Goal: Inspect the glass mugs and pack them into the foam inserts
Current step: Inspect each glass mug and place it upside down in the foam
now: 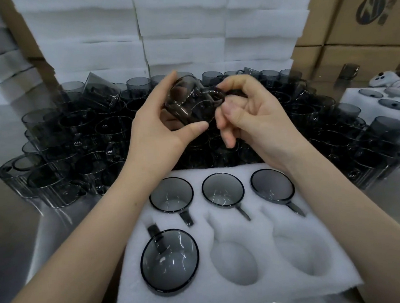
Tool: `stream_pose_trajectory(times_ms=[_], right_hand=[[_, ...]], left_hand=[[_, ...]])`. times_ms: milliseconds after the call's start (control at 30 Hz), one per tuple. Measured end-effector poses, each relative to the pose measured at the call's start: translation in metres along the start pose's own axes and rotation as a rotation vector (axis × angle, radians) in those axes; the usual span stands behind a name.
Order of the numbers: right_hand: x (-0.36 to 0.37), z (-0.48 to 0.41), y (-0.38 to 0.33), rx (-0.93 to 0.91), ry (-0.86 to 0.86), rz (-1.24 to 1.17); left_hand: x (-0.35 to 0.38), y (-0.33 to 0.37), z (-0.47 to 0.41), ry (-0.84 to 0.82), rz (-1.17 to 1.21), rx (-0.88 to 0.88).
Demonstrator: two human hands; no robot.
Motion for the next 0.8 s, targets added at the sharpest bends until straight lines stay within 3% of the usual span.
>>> stream_pose_trajectory(times_ms=[200, 433, 600, 800], right_hand=[[-0.003, 0.001, -0.007, -0.055, 0.147, 0.348], [-0.002, 0.004, -0.004, -0.001, 0.13, 0.245], [-0.002, 0.002, 0.001, 0.076, 0.228, 0.241], [-0.009, 0.005, -0.002, 0.083, 0.336, 0.089]], left_hand=[[0.007, 0.005, 0.001, -0.066, -0.1, 0.058], [0.007, 0.003, 0.001, -0.134, -0.249, 0.12], [0.014, 0.013, 0.004, -0.172, -0.454, 0.271], [0.017, 0.018, 0.006, -0.189, -0.455, 0.321]])
Point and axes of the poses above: each hand's wrist, its own z-axis away from the middle knuckle, its own x-axis out of the palm, y = z × x, the point moved 6 cm from there along -z, towards the middle knuckle, and after that the axes turned 7 degrees about x, right-handed, at the moved point
